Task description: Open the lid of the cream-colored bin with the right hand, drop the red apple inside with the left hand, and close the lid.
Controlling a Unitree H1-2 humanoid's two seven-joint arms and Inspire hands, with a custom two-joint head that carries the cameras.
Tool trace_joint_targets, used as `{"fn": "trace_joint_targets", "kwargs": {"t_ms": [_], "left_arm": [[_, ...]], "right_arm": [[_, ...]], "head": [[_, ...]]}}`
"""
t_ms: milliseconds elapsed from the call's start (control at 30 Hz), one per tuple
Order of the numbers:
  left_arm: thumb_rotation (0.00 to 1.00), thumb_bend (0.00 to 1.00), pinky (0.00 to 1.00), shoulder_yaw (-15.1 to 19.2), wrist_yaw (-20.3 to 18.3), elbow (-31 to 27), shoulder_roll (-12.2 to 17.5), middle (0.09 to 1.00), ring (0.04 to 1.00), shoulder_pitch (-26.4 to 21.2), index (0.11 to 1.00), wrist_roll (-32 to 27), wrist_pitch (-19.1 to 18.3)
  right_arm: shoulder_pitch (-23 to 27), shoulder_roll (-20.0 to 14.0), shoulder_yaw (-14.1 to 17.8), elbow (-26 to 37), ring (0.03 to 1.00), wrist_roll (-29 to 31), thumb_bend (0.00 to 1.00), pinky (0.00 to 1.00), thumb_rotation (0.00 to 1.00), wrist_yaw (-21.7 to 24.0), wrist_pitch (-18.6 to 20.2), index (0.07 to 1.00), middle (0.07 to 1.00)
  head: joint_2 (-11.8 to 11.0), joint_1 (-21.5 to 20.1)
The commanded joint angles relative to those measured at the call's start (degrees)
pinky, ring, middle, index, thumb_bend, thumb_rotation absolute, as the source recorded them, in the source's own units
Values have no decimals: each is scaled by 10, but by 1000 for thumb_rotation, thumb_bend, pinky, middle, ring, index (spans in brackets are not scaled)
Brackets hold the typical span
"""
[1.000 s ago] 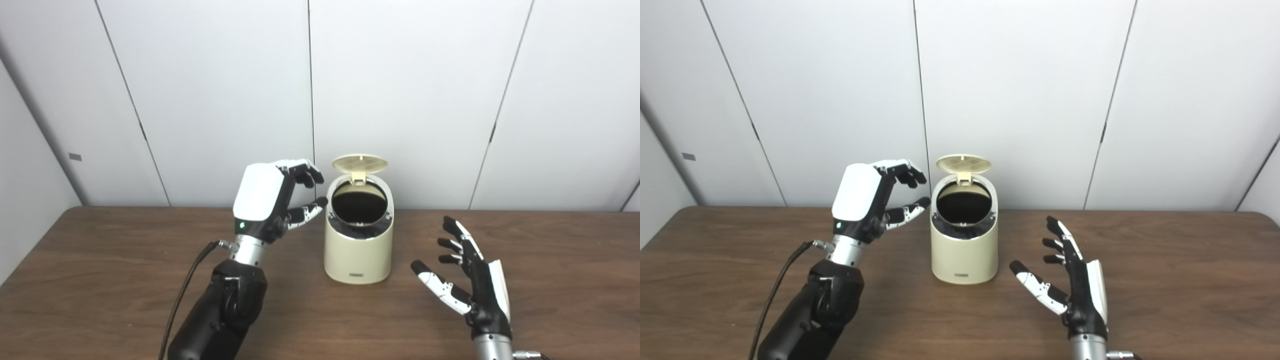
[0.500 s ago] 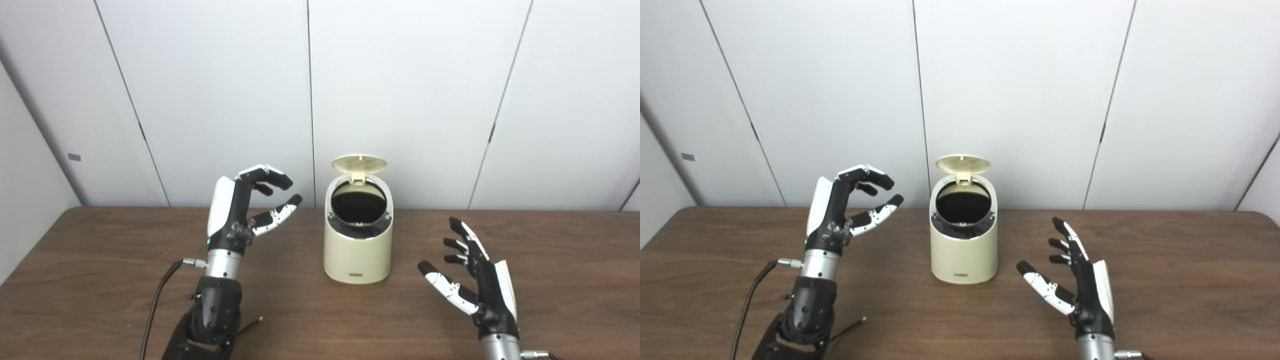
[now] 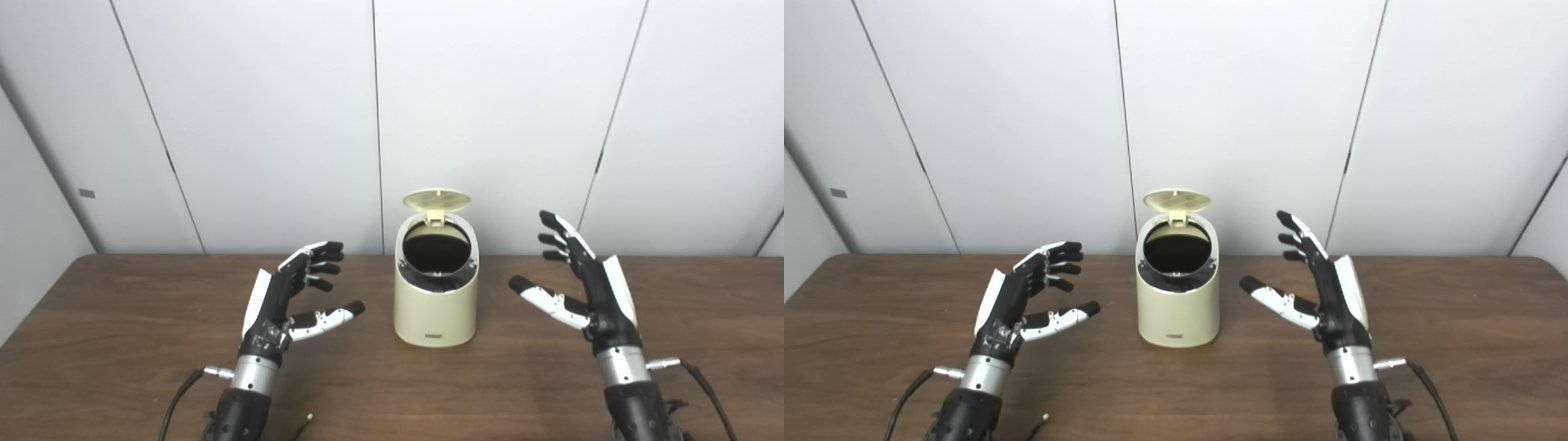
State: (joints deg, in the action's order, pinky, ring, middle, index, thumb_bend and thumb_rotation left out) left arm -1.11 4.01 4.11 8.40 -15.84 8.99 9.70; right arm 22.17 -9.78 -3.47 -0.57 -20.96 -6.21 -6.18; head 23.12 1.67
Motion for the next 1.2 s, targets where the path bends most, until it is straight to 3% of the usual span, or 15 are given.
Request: {"fn": "trace_joint_targets", "kwargs": {"t_ms": [0, 300, 567, 733, 833, 1167], "left_arm": [[97, 765, 613, 6, 1, -2, -4, 750, 703, -8, 772, -7, 16], [113, 761, 634, 8, 6, 15, -19, 738, 702, 2, 773, -5, 30], [75, 751, 590, 7, 4, 29, -26, 730, 682, 4, 766, -8, 34], [97, 759, 603, 8, 7, 35, -30, 732, 689, 1, 765, -5, 38], [94, 765, 604, 9, 7, 32, -31, 734, 693, 0, 765, -4, 34], [81, 758, 606, 12, 7, 27, -33, 734, 696, -2, 768, 0, 26]], "right_arm": [[54, -14, -8, 35, 828, -19, 614, 703, 521, 21, 13, 851, 870], [150, -46, -43, 42, 799, -75, 640, 611, 577, 96, 79, 835, 851], [204, -71, -79, 50, 872, -132, 616, 732, 704, 162, 119, 867, 883], [231, -78, -96, 23, 854, -147, 643, 710, 746, 176, 108, 840, 860], [246, -86, -112, 4, 881, -159, 666, 744, 781, 183, 93, 817, 849], [250, -96, -136, -13, 898, -175, 698, 777, 733, 194, 63, 776, 804]], "head": [[0, 0], [-1, -1], [0, -2], [1, 3], [2, 3], [5, 6]]}}
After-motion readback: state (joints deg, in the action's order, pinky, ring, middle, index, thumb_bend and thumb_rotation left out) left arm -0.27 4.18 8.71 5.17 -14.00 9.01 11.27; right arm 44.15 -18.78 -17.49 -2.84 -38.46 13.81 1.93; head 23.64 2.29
